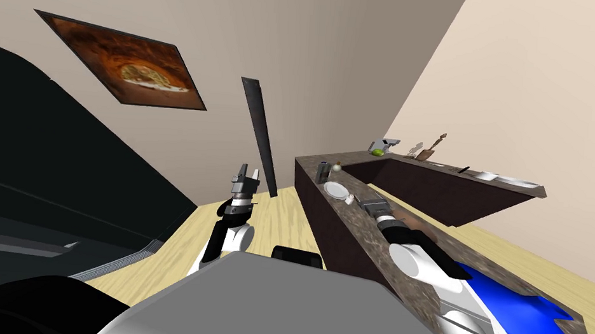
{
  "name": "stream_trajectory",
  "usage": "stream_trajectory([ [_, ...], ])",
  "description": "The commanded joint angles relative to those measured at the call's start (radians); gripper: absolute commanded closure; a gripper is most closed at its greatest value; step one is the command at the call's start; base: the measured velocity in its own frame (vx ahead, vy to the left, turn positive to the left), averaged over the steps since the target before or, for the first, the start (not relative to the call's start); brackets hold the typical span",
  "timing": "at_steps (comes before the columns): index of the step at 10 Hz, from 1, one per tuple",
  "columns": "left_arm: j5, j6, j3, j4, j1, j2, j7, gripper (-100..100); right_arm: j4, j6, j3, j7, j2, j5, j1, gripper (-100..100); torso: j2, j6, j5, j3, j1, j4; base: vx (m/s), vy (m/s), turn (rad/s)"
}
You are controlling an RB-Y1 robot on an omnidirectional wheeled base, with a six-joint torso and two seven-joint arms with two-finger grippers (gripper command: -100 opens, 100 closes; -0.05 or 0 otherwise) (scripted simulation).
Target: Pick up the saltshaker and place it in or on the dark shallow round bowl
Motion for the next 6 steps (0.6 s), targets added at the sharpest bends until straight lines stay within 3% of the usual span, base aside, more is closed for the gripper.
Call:
stream_trajectory([
  [1, 0.000, 0.000, 0.000, 0.000, 0.000, 0.000, 0.000, 0, 0.001, 0.044, -0.009, -0.025, -0.005, -0.015, 0.000, -100, 0.000, 0.000, 0.000, 0.000, 0.000, 0.000, 0.039, 0.035, -0.051],
  [2, 0.000, 0.000, 0.000, 0.000, 0.000, 0.000, 0.000, 0, 0.012, 0.075, -0.025, -0.067, -0.018, -0.048, -0.003, -100, 0.000, 0.000, 0.000, 0.000, 0.000, 0.000, 0.062, 0.038, -0.083],
  [3, 0.000, 0.000, 0.000, 0.000, 0.000, 0.000, 0.000, 0, 0.012, 0.100, -0.025, -0.067, -0.018, -0.048, -0.003, -100, -0.001, 0.000, 0.000, -0.001, 0.001, 0.000, 0.060, 0.035, -0.041],
  [6, 0.000, 0.000, 0.000, 0.000, 0.000, 0.000, 0.000, 0, 0.035, 0.181, -0.056, -0.148, -0.042, -0.107, -0.007, -100, -0.002, 0.000, 0.000, -0.001, 0.001, 0.000, 0.065, 0.048, -0.057],
])
